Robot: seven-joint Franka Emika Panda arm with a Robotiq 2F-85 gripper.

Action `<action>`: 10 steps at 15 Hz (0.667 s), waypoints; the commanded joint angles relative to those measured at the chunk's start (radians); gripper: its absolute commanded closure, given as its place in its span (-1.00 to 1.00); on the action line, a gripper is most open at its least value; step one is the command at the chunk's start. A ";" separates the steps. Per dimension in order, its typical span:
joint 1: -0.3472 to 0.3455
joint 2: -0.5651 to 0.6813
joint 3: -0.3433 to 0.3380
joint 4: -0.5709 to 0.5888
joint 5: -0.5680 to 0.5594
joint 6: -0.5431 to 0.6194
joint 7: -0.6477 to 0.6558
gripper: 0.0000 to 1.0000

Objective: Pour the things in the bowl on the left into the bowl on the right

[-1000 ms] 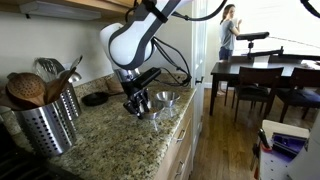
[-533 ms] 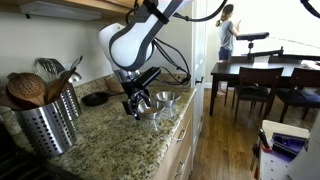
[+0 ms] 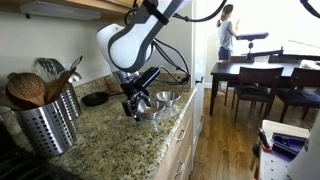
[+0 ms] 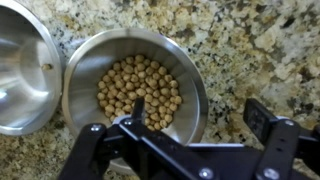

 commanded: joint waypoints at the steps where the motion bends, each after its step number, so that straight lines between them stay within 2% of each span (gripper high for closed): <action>1: 0.024 0.019 -0.016 0.020 -0.039 -0.031 0.046 -1.00; 6: 0.030 0.041 -0.019 0.025 -0.060 -0.036 0.063 -1.00; 7: 0.031 0.042 -0.019 0.025 -0.064 -0.036 0.066 -0.50; 8: 0.033 0.044 -0.020 0.025 -0.068 -0.036 0.069 -0.47; 10: 0.036 0.048 -0.021 0.028 -0.071 -0.037 0.073 -0.21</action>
